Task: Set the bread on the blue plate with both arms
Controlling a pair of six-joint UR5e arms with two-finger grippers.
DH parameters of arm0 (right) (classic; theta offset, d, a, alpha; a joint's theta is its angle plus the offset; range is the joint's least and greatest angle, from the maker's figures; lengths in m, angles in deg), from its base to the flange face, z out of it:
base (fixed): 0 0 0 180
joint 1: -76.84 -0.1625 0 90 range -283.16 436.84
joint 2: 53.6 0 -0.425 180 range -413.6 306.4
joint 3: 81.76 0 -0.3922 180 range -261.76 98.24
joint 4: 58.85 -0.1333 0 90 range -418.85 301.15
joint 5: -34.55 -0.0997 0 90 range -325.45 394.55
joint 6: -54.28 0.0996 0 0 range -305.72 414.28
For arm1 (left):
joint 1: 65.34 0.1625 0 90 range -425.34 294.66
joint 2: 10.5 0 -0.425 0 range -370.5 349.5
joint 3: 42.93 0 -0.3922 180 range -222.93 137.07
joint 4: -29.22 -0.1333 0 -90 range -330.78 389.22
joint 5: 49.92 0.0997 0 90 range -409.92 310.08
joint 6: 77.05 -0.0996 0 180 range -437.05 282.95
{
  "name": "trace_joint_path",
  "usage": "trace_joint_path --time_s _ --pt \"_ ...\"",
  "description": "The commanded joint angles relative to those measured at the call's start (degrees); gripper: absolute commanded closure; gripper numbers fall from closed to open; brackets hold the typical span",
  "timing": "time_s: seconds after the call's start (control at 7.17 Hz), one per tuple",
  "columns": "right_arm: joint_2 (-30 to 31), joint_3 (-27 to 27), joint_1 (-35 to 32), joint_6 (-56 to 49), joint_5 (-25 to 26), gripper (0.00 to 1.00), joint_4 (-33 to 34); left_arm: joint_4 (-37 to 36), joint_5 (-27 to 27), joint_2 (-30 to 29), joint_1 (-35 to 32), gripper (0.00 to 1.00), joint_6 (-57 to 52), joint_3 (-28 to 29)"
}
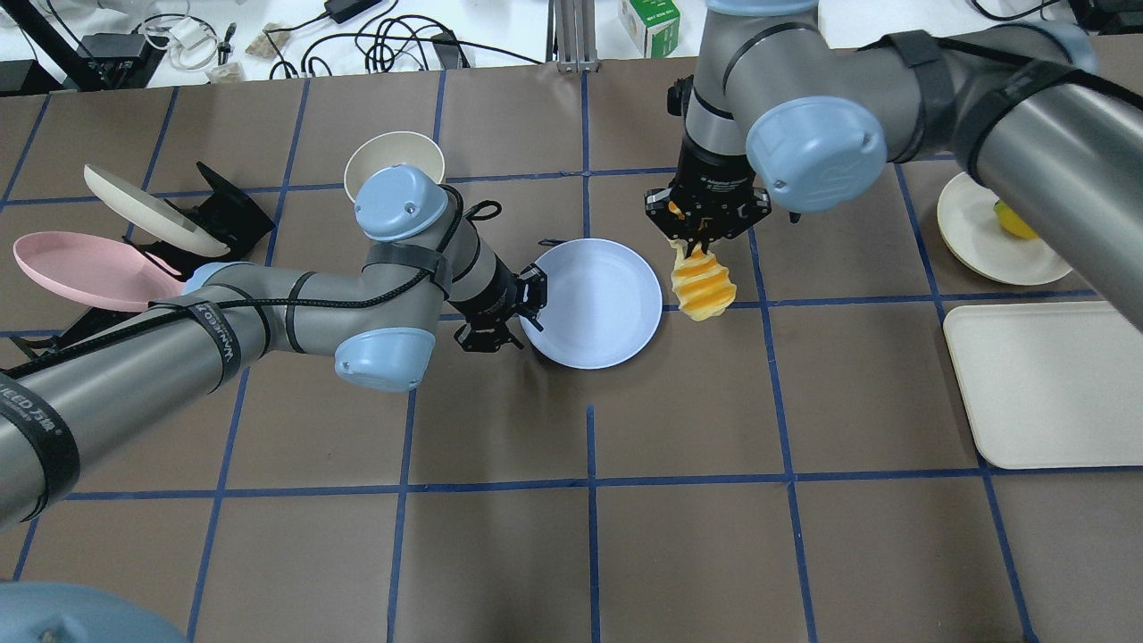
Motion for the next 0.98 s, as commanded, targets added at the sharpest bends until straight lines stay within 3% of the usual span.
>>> trace_joint_path --time_s 0.0,0.14,0.28,0.56,0.7,0.84 --pt "-3.1 0.3 -3.7 7.4 -1.5 1.00 4.4 7.9 0.7 1.7 2.8 0.00 -8.0 3.8" --pt "-3.4 0.3 -4.2 10.4 -1.6 1.00 4.5 17.2 1.1 3.3 5.0 0.00 -14.2 9.6" --pt "-5.0 0.4 -5.0 13.0 -4.0 1.00 4.8 26.7 4.7 5.1 6.7 0.00 -20.6 16.0" --pt "-8.9 0.5 -7.8 15.0 -4.4 1.00 10.6 45.6 5.7 10.0 8.3 0.00 -26.3 25.8" --pt "-10.1 0.4 -8.9 15.8 -4.4 1.00 12.2 49.7 5.6 13.0 7.8 0.00 -26.4 27.8" --pt "-10.8 0.6 -8.9 15.9 -4.4 0.89 16.7 52.5 5.6 15.6 7.8 0.00 -26.4 27.1"
